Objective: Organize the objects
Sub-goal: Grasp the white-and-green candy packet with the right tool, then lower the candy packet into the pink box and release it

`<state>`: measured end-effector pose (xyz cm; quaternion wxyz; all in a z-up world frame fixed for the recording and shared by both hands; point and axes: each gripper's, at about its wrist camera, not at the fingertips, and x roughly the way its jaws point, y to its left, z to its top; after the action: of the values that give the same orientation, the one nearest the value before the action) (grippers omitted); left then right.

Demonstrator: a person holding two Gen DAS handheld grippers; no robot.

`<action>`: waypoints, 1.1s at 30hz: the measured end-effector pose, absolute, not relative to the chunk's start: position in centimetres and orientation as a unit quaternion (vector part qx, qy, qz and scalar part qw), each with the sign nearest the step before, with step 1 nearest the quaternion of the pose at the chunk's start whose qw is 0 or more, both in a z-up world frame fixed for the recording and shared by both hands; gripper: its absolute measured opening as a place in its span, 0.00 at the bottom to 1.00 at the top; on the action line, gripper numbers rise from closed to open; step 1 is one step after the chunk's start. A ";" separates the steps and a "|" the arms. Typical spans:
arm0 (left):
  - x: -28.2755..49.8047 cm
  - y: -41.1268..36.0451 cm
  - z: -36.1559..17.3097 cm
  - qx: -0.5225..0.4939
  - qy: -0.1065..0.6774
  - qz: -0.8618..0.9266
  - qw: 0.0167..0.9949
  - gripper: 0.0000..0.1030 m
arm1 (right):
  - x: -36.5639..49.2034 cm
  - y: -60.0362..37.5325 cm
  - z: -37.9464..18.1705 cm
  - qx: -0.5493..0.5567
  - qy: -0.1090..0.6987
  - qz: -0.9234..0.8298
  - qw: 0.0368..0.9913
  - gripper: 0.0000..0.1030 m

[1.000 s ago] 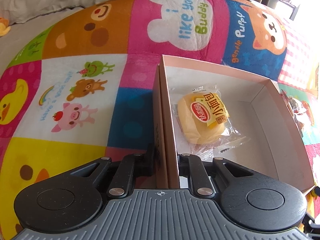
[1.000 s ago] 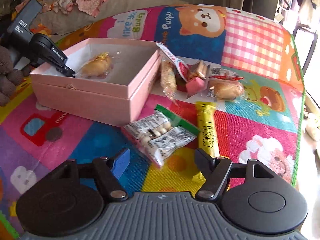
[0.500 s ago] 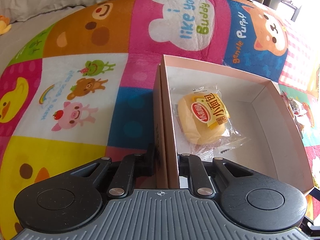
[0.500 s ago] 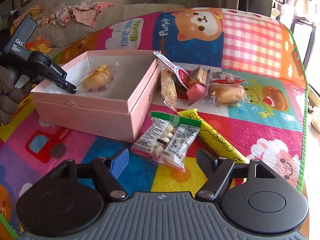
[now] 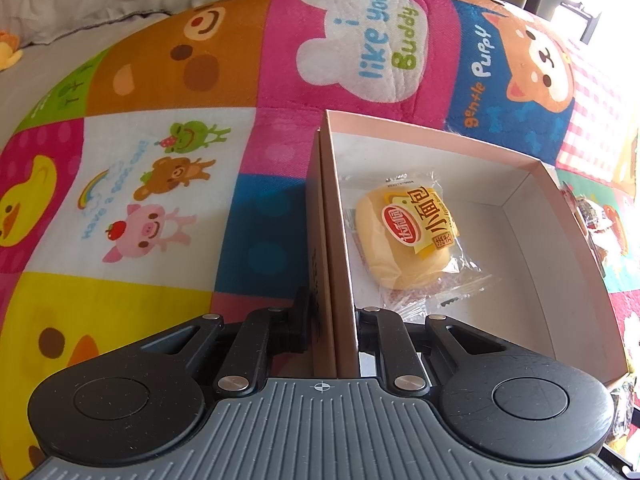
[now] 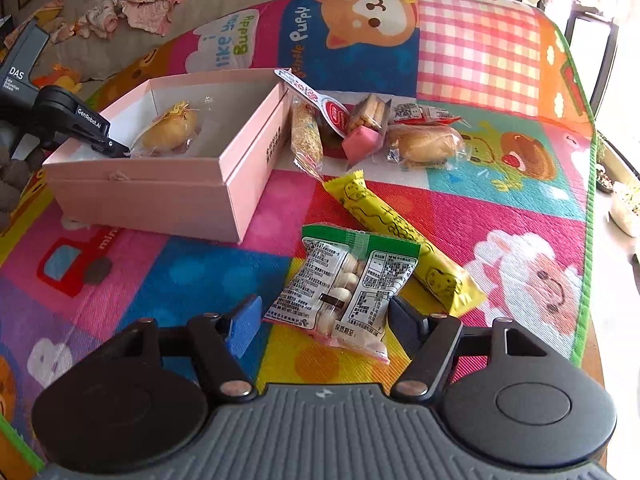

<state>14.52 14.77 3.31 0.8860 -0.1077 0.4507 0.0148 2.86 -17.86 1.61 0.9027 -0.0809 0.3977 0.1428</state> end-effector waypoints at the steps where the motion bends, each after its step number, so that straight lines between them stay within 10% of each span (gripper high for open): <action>1: 14.5 14.8 3.3 -0.107 0.451 0.015 0.886 0.16 | 2.4 -18.2 1.6 -0.084 0.399 0.140 0.902 0.68; 12: 14.3 14.4 3.4 -0.096 0.453 0.010 0.886 0.16 | 4.6 -18.5 1.2 -0.016 0.404 0.108 0.908 0.80; 17: 14.3 14.4 3.3 -0.093 0.452 0.009 0.887 0.16 | 4.6 -17.7 1.5 -0.052 0.415 0.118 0.901 0.53; 33: 13.9 14.2 3.2 -0.083 0.443 0.008 0.893 0.16 | 6.8 -10.9 14.1 -0.010 0.370 0.281 0.886 0.53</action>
<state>13.92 14.19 3.22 0.8928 -0.0830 0.4427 0.0084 6.77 -10.90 14.11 0.8856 -0.0104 0.3697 0.2808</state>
